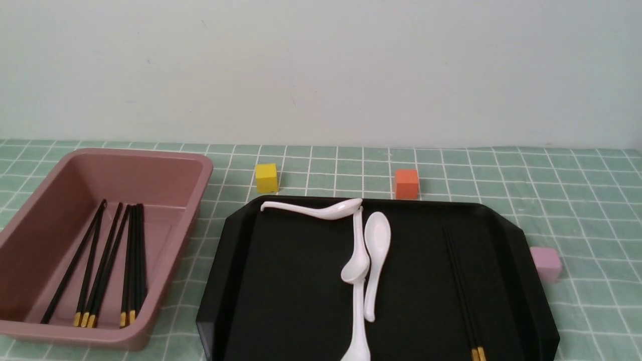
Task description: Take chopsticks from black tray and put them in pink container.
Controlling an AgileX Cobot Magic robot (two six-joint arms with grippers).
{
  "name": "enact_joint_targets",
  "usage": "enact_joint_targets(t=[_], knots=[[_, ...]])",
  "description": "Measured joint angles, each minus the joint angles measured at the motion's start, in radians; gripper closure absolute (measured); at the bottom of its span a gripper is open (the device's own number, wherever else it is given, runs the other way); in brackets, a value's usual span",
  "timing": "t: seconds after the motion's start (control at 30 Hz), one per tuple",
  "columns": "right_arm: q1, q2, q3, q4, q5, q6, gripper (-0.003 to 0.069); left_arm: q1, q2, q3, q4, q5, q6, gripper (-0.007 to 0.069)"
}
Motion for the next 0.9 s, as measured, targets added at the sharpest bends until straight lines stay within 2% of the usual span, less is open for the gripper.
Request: enact_joint_targets(t=[0.13,0.33,0.57,0.9], knots=[[0.0,-0.161,0.303,-0.067,-0.356,0.07,0.0659,0.0,0.0,0.0,0.0,0.0,0.0,0.0386],[0.0,-0.184,0.526,-0.084,-0.683,0.084,0.0659,0.0,0.0,0.0,0.0,0.0,0.0,0.0386],[0.0,-0.184,0.632,-0.095,-0.768,0.085,0.0655,0.0,0.0,0.0,0.0,0.0,0.0,0.0386],[0.0,-0.184,0.684,-0.095,-0.743,0.086,0.0646,0.0,0.0,0.0,0.0,0.0,0.0,0.0386]])
